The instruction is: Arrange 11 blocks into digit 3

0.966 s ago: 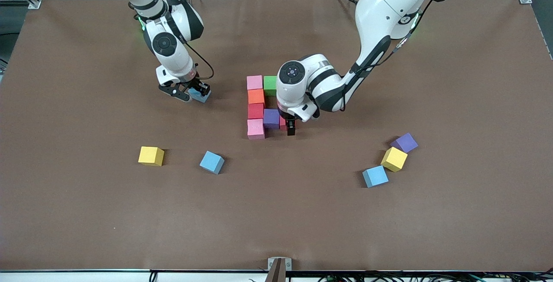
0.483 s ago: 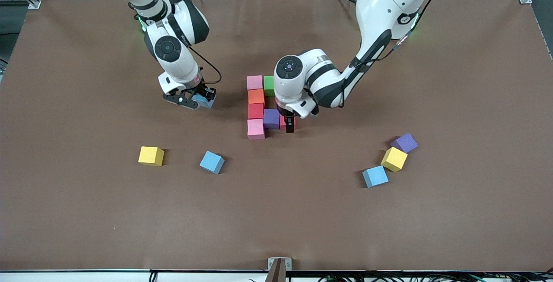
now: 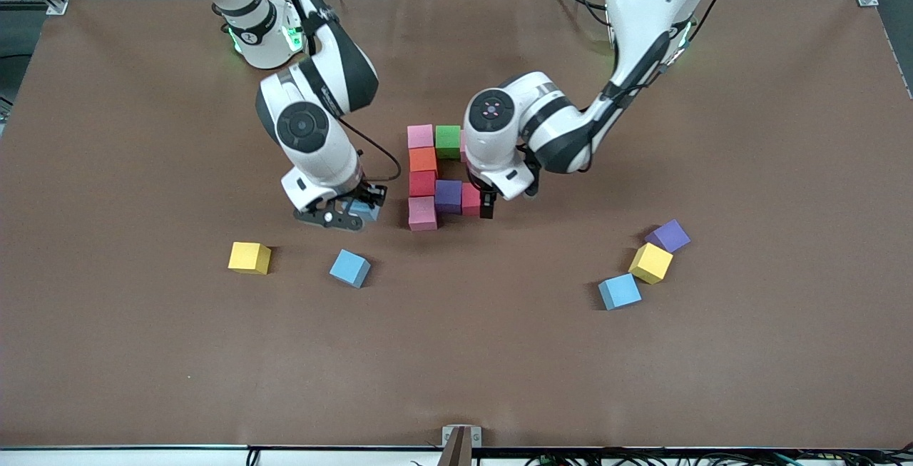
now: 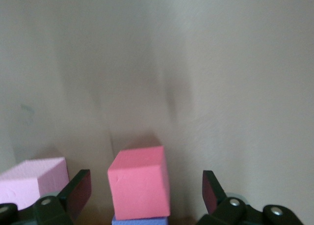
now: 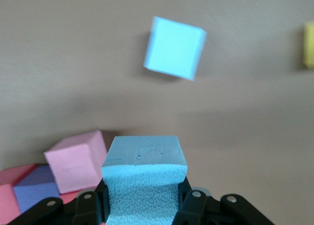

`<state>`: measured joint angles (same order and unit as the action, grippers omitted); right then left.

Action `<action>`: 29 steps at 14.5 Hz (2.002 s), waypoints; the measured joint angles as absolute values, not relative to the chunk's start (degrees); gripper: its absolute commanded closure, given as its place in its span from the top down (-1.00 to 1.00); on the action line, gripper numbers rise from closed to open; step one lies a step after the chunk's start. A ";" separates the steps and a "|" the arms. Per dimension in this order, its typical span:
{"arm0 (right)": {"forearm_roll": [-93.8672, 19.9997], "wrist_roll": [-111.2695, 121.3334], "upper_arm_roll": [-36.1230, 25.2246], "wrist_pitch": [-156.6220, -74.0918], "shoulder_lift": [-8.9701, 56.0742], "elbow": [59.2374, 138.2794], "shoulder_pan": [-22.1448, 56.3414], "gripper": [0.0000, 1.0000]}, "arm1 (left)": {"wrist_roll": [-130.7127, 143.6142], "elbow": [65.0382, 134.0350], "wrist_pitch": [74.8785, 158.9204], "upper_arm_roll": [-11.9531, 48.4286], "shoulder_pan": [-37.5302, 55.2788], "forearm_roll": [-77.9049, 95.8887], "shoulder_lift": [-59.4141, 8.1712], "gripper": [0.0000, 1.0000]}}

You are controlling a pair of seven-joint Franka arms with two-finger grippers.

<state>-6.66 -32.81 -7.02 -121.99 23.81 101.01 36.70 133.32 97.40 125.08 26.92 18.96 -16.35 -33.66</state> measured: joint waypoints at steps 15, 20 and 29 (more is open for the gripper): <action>-8.22 -24.82 -6.54 -122.04 46.16 77.03 40.22 -0.99 | 68.88 90.69 120.30 25.79 -2.83 -15.36 -35.33 1.00; -8.23 -26.19 -6.51 -121.58 47.78 75.56 41.20 -0.99 | 55.55 88.79 124.87 25.73 -5.61 -17.00 -40.35 1.00; -8.23 -26.85 -6.56 -121.23 48.21 75.51 41.65 -0.99 | 47.99 86.19 128.16 24.56 -5.09 -22.68 -44.39 1.00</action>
